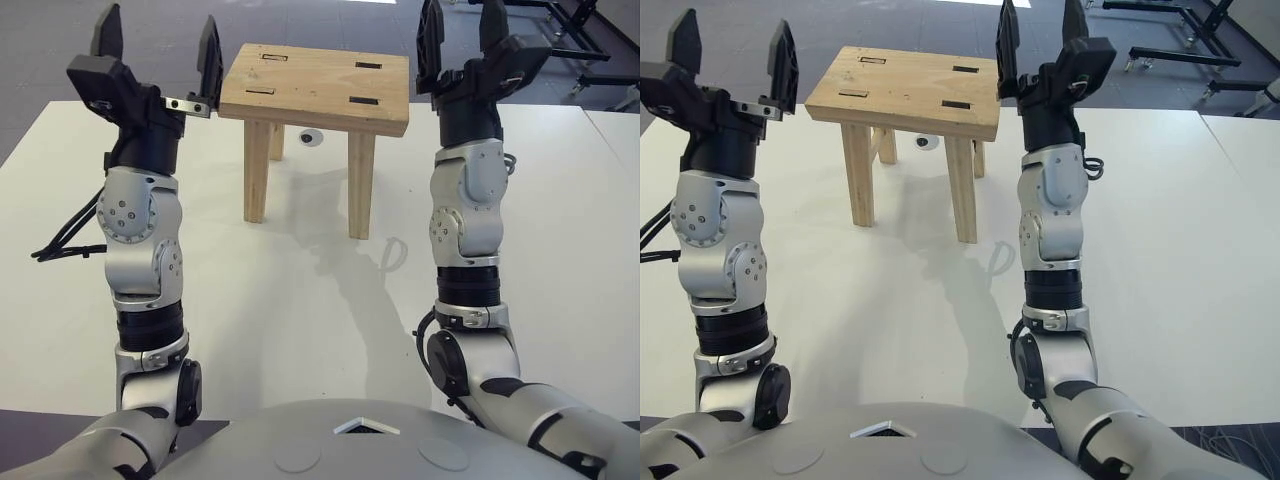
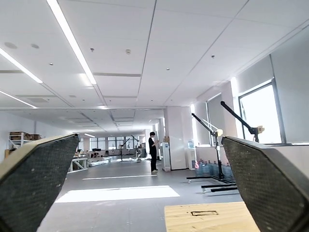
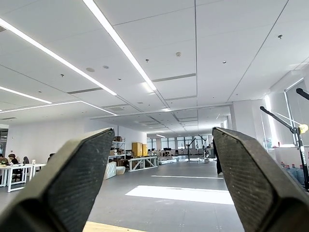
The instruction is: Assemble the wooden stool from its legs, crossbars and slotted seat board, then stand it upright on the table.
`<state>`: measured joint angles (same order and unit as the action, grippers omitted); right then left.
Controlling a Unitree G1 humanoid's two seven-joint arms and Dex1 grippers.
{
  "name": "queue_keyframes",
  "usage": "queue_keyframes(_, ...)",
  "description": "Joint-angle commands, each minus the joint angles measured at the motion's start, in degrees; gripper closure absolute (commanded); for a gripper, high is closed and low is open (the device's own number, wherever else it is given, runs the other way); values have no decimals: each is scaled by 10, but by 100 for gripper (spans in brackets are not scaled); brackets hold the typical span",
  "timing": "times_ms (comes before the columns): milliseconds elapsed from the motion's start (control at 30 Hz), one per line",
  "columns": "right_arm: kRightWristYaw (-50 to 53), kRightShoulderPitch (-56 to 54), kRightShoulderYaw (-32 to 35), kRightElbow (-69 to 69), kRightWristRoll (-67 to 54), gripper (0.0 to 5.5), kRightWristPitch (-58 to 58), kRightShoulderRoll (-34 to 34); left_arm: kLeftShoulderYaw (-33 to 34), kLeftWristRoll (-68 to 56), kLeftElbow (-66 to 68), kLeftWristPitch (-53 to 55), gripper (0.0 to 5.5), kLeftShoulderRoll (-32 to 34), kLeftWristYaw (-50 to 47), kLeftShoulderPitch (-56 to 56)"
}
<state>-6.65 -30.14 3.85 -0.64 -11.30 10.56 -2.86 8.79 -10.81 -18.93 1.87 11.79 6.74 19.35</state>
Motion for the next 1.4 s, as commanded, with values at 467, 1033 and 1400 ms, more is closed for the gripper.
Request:
queue_keyframes(467, 4, 9, -17, 1, 21, 176, -8, 15, -39, 16, -4, 3, 13, -6, 20, -10)
queue_keyframes(1033, 4, 10, -14, 4, 23, 118, -13, 10, -57, 24, 6, 13, 10, -4, 36, -5)
queue_keyframes(1400, -1, 4, -15, -3, 24, 114, -11, 11, -63, 46, 11, -9, 113, -2, 40, 4)
